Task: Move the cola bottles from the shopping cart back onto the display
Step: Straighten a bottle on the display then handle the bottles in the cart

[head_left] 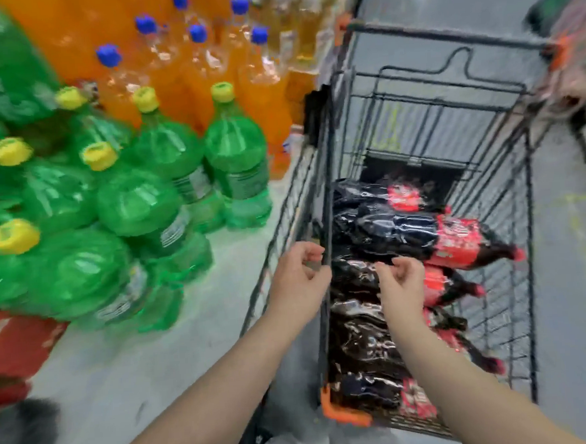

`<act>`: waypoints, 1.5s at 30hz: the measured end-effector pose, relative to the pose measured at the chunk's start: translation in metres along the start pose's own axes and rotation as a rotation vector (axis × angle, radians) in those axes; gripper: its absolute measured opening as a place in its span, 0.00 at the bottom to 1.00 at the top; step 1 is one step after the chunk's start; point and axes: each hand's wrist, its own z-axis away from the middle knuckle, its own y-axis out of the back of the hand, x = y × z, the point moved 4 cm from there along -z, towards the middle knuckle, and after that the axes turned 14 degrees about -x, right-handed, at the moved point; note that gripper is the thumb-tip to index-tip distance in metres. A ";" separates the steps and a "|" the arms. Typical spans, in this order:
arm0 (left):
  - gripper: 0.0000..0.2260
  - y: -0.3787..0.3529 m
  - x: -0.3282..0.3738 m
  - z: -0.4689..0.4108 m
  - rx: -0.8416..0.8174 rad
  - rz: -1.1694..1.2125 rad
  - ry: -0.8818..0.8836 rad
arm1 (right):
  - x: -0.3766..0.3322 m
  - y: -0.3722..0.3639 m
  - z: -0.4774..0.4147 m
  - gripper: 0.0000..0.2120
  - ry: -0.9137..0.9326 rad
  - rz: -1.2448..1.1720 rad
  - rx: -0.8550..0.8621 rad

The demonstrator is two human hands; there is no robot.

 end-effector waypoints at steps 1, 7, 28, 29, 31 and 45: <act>0.13 -0.014 0.012 -0.010 -0.053 -0.047 -0.039 | 0.005 0.015 -0.011 0.12 -0.056 -0.035 0.037; 0.23 -0.101 0.058 -0.093 -0.371 -0.539 -0.134 | 0.030 0.104 -0.069 0.36 -0.361 -0.388 0.260; 0.54 -0.185 0.052 -0.208 -0.780 -1.102 0.296 | 0.028 0.137 -0.131 0.42 -0.700 -0.700 0.116; 0.53 -0.186 0.053 -0.203 -0.748 -1.119 0.274 | 0.027 0.137 -0.132 0.43 -0.675 -0.718 0.125; 0.51 -0.184 0.055 -0.188 -0.603 -1.164 0.217 | 0.023 0.133 -0.132 0.47 -0.636 -0.743 0.127; 0.49 -0.108 0.018 -0.032 0.137 -0.166 0.028 | -0.097 0.067 -0.010 0.44 0.310 0.190 -0.136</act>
